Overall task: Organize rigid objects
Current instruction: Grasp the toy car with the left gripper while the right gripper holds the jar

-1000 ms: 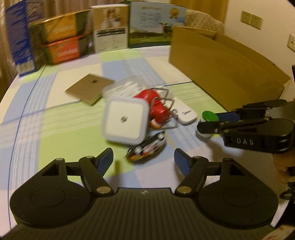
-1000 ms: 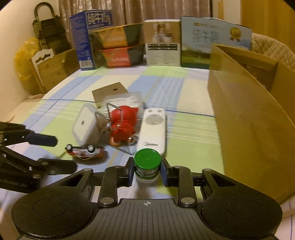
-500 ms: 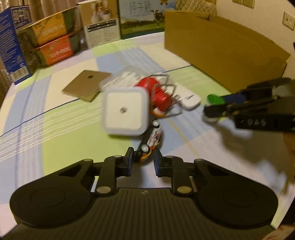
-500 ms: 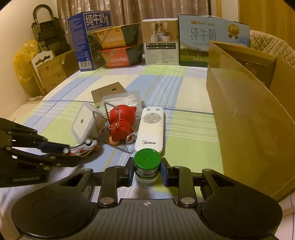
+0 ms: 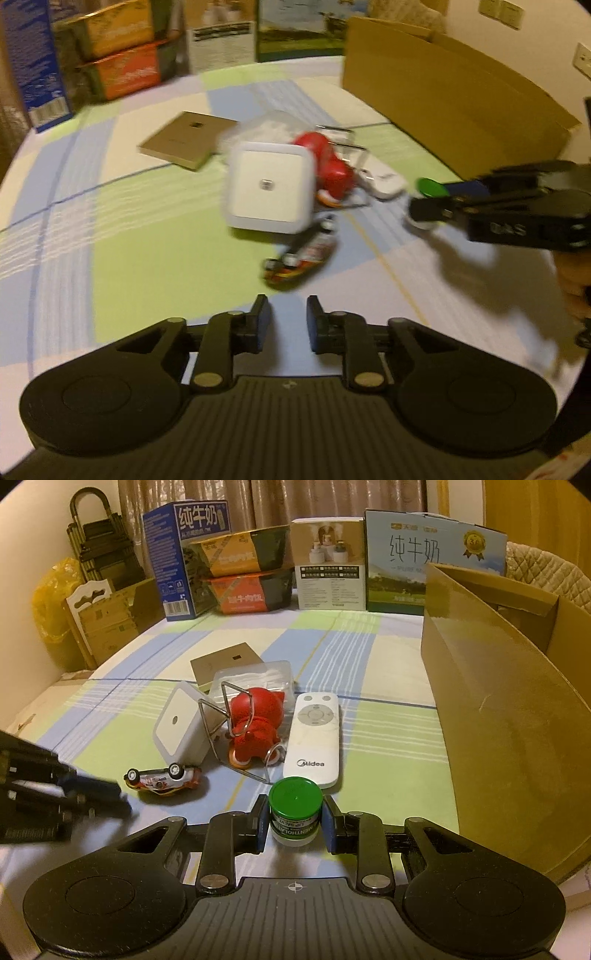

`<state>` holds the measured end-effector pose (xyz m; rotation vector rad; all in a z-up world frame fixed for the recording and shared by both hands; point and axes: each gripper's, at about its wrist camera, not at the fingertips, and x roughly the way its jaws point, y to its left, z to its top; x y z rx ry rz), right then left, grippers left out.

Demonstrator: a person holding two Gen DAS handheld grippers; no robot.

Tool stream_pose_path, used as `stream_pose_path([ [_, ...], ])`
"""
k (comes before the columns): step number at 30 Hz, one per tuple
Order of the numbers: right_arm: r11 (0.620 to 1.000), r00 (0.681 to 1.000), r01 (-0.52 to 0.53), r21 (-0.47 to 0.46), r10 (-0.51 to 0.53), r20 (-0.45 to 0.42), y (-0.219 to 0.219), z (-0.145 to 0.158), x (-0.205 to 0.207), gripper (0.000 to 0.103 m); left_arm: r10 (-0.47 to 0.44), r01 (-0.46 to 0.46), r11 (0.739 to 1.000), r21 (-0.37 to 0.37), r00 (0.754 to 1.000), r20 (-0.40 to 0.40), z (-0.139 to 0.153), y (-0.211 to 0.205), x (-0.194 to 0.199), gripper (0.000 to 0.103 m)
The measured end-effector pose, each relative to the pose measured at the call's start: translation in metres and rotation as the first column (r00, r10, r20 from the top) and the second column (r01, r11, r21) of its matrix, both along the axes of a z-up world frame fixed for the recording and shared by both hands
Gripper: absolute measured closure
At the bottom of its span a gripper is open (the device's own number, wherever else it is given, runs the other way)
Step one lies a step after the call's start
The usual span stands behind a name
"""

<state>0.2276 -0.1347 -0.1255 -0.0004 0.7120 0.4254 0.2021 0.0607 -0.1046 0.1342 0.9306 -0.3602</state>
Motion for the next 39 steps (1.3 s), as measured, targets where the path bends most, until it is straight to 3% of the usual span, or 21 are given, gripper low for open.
stream_pose_path([
  [5, 1.0, 1.0, 0.001, 0.006, -0.001, -0.007, 0.001, -0.001, 0.003, 0.077, 0.003, -0.002, 0.998, -0.063, 1.0, 0.014, 0.0, -0.009, 0.006, 0.085],
  [9, 1.0, 1.0, 0.006, 0.008, -0.006, -0.012, 0.0, -0.002, 0.004, 0.077, 0.064, -0.062, 0.996, -0.064, 0.998, 0.026, -0.002, -0.008, 0.02, 0.083],
  [14, 1.0, 1.0, 0.023, 0.011, -0.023, -0.011, -0.004, -0.002, 0.006, 0.077, 0.108, -0.105, 0.993, -0.056, 0.992, 0.061, 0.002, -0.004, 0.022, 0.056],
  [16, 1.0, 1.0, 0.025, 0.013, -0.025, -0.011, -0.004, -0.001, 0.006, 0.077, 0.101, -0.1, 0.995, -0.022, 0.99, 0.095, 0.005, -0.006, 0.016, 0.026],
  [17, 1.0, 1.0, 0.026, 0.016, -0.026, -0.01, -0.004, -0.001, 0.006, 0.077, 0.102, -0.102, 0.995, -0.01, 0.988, 0.114, 0.005, -0.007, 0.014, 0.021],
  [24, 1.0, 1.0, 0.022, 0.018, -0.022, -0.006, -0.004, 0.0, 0.005, 0.077, 0.15, -0.152, 0.988, 0.006, 0.979, 0.139, -0.005, -0.023, 0.015, 0.02],
  [30, 0.999, 1.0, 0.026, 0.02, -0.026, -0.009, -0.004, -0.001, 0.006, 0.077, 0.237, -0.233, 0.971, -0.044, 0.961, 0.144, -0.01, -0.023, 0.024, 0.02],
  [39, 0.999, 0.999, 0.033, 0.023, -0.032, -0.013, -0.005, -0.001, 0.007, 0.077, 0.217, -0.217, 0.976, -0.017, 0.964, 0.154, -0.011, -0.027, 0.027, 0.03],
])
